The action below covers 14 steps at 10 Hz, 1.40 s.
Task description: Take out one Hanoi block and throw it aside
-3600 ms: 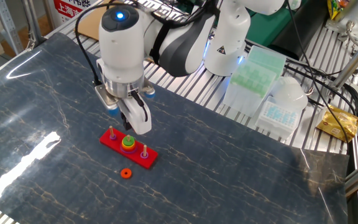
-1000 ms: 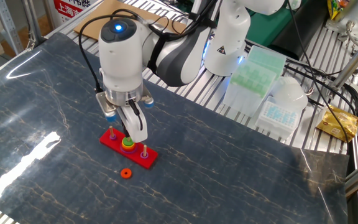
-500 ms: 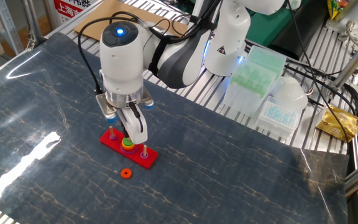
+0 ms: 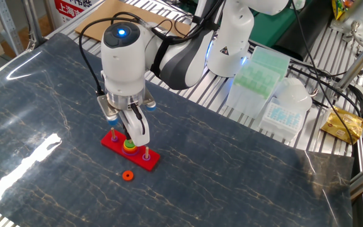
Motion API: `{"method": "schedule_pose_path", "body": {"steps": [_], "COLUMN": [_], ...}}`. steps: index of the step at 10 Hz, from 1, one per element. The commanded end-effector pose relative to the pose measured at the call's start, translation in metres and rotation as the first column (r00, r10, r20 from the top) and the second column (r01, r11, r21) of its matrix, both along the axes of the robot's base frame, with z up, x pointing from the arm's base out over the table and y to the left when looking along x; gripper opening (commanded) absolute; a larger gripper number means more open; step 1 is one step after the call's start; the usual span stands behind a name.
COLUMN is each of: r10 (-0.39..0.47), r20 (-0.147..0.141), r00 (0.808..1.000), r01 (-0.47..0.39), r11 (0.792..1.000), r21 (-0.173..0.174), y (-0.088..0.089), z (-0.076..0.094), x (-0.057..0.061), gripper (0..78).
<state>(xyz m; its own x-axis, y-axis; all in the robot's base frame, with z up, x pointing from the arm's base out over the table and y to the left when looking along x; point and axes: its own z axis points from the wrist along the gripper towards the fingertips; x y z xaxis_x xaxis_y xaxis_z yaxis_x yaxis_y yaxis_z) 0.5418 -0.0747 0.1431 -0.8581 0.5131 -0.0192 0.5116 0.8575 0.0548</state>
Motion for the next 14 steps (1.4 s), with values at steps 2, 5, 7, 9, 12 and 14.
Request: {"method": "schedule_pose_path", "body": {"steps": [2,5,7,9,12,14], "r10": [-0.001,-0.001,-0.001,-0.001,-0.029,-0.033], "r20": [0.002,0.002,0.002,0.002,0.011,0.011], "r00": [1.000,1.000,1.000,1.000,1.000,0.999], "r01": [0.001,0.001,0.001,0.001,0.029,0.033], "r11": [1.000,1.000,1.000,1.000,1.000,0.999], "r21": [0.000,0.000,0.000,0.000,-0.003,-0.003], "y": [0.000,0.000,0.000,0.000,0.006,0.006], "z": [0.001,0.001,0.001,0.001,-0.013,-0.016], "x": [0.001,0.001,0.001,0.001,0.005,0.003], "gripper": [77.4,77.4,77.4,77.4,77.4,77.4]}}
